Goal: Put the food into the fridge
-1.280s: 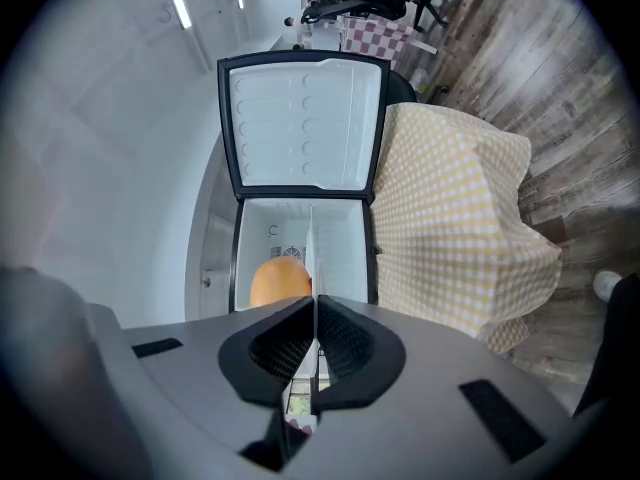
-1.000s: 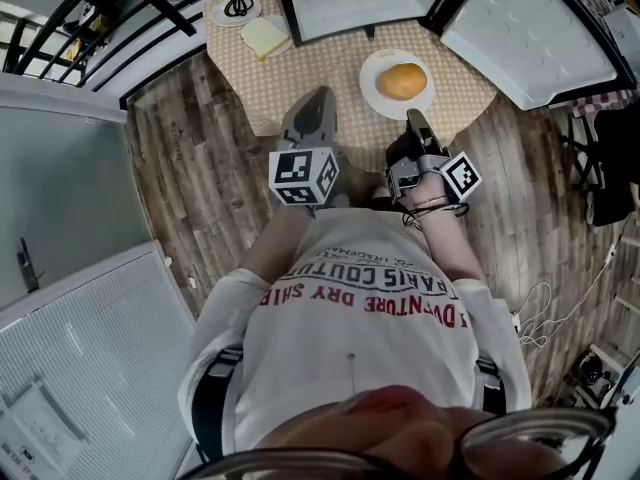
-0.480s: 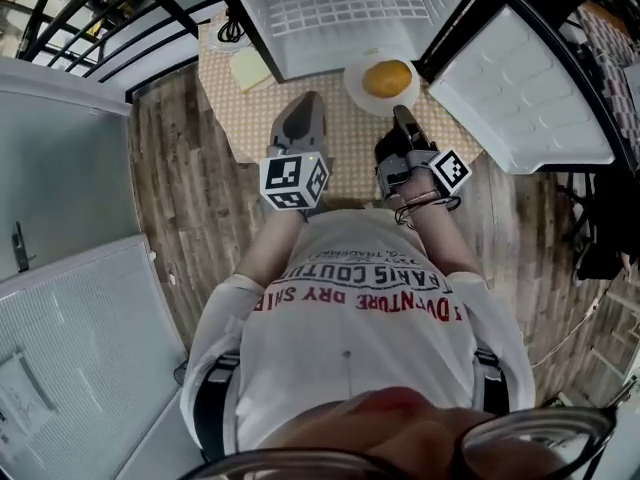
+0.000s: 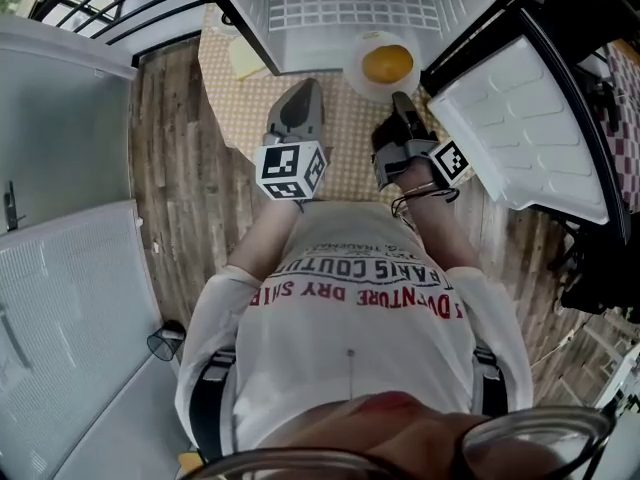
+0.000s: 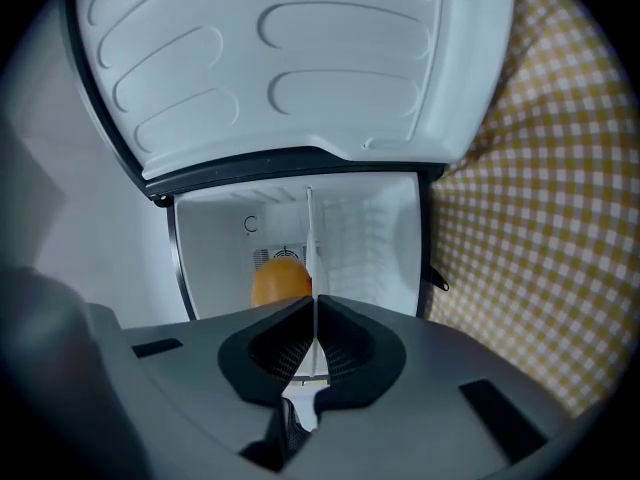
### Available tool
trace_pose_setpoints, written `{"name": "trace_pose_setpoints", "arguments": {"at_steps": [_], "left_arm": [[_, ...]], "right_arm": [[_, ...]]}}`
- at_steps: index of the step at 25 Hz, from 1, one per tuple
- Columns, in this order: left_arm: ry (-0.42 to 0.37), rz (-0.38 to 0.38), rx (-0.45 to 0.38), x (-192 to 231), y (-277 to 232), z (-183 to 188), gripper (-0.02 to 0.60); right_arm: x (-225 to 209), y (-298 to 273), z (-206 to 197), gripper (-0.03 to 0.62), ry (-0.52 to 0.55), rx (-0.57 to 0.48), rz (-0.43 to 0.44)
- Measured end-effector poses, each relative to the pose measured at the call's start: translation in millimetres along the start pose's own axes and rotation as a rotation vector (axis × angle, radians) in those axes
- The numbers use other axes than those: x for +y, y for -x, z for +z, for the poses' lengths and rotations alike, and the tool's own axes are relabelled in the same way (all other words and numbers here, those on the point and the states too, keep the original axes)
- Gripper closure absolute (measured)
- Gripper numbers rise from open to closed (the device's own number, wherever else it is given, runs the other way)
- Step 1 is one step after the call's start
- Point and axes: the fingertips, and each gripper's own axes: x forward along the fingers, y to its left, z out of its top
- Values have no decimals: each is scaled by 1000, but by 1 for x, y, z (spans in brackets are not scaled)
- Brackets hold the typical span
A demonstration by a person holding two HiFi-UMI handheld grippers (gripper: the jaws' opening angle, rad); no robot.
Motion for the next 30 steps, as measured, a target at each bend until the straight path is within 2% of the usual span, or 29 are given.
{"name": "trace_pose_setpoints", "arguments": {"at_steps": [17, 30], "left_arm": [[15, -72, 36, 42, -51, 11, 551], [15, -84, 66, 60, -61, 7, 552]], "right_arm": [[30, -91, 5, 562, 74, -91, -6], [28, -135, 4, 562, 102, -145, -74]]}}
